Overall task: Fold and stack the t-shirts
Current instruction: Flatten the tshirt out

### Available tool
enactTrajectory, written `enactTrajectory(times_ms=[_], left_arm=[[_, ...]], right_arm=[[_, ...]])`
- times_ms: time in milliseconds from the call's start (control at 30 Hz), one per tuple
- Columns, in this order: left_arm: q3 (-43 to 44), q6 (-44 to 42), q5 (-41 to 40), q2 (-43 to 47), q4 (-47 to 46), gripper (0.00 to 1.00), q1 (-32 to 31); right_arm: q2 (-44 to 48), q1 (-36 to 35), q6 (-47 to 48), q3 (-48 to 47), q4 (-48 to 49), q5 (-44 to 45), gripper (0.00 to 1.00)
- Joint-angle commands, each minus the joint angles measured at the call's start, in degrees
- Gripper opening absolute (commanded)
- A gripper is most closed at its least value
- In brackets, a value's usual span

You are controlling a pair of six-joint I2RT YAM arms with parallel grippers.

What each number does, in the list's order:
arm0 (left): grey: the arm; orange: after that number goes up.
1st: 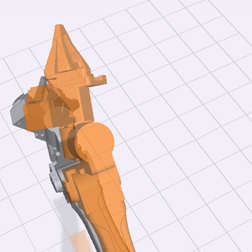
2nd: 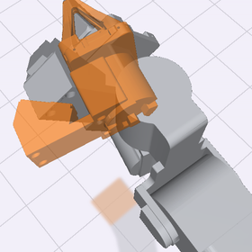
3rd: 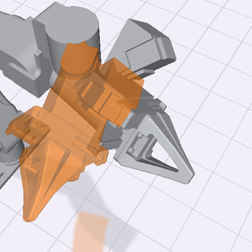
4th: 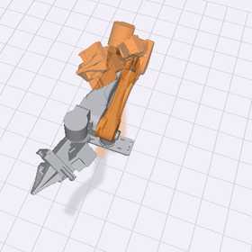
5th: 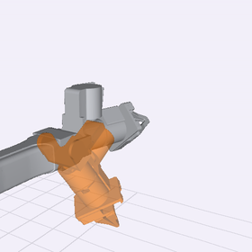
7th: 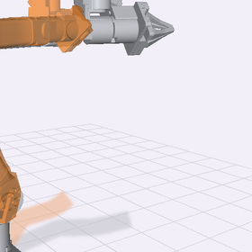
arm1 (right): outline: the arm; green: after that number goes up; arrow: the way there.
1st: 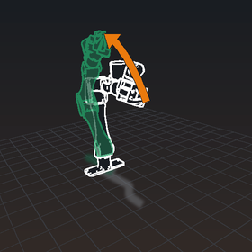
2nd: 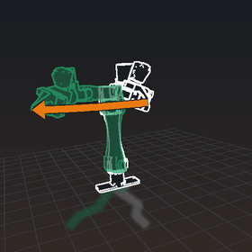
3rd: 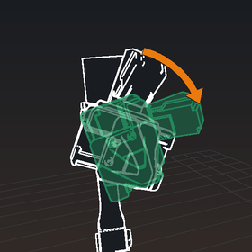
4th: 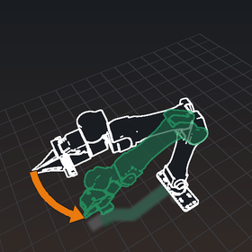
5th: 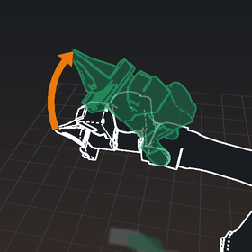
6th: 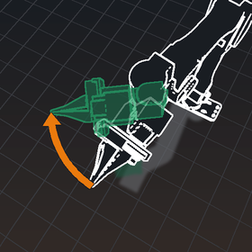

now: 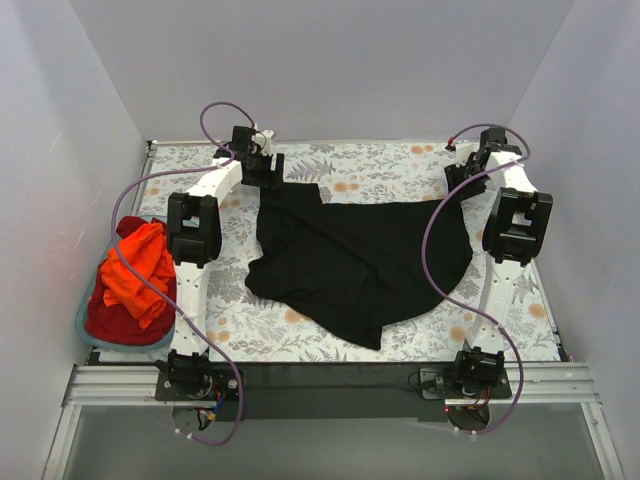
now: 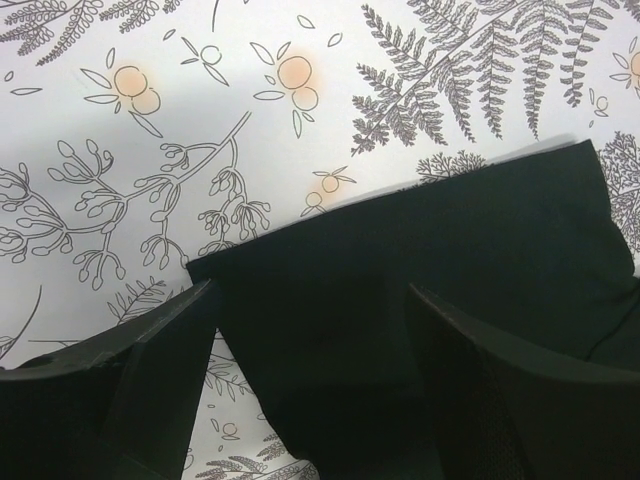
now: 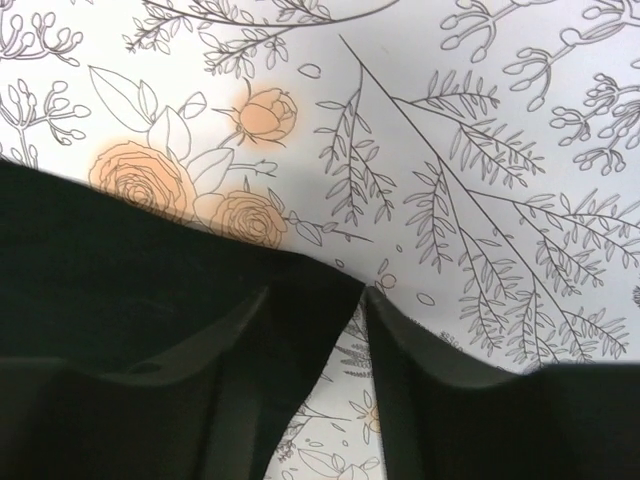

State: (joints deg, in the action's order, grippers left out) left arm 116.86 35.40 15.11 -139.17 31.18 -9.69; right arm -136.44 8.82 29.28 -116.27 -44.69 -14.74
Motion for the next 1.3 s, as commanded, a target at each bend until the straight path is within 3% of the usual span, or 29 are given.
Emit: enactTrajectory(times_ms=[0,33,200,267,633,700,767,800,833,1033,1133,1267], left_arm=[[1.27,1.25,-5.60,1.80,-0.59,0.75,0.11],[1.44,1.34,-6.32,1.54,-0.77,0.75,0.11],[1.36,0.46,-10.27,1.10,-0.68,0.75,-0.24],[0.04,-0.15,-12.21,1.79,-0.77,0.75,-0.41],[-3.75,-3.58,-11.25,0.58,0.19,0.72,-4.98],[-0.60,-2.19,-11.60,-1.26,2.39,0.66,-5.25],[1.96,-1.39,-11.25,-4.17,5.63,0.53,-5.25],[3.45,-0.60,-10.99,-4.78,6.08,0.46,-5.25],[3.81,-0.42,-10.72,-5.40,6.35,0.32,-5.25],[6.53,0.11,-8.35,-5.58,4.51,0.04,-5.25],[8.64,0.02,-8.87,-5.85,3.89,0.00,-5.07],[6.90,0.72,-6.86,0.56,-2.43,0.00,-3.67]], right_arm=[[-0.14,-0.91,0.60,3.32,0.04,-0.64,0.45],[-0.14,-1.00,0.69,4.11,0.13,-0.90,0.35],[0.30,-1.35,1.31,5.61,0.13,-2.04,0.16],[0.47,-1.52,1.57,6.14,0.30,-2.05,0.04],[1.62,-1.70,2.80,7.28,0.13,-2.66,0.01],[2.06,-1.70,2.89,7.37,0.13,-2.57,0.01],[2.58,-1.70,3.15,7.55,0.13,-3.10,0.01],[2.76,-1.79,3.15,7.55,0.13,-3.45,0.01],[3.11,-1.70,3.24,7.63,0.04,-4.06,0.01],[4.69,-1.70,3.42,6.58,0.04,-5.12,0.01],[5.39,-1.70,2.89,6.23,-0.05,-5.56,0.01],[9.25,-1.70,2.63,6.84,-0.05,-7.93,0.01]])
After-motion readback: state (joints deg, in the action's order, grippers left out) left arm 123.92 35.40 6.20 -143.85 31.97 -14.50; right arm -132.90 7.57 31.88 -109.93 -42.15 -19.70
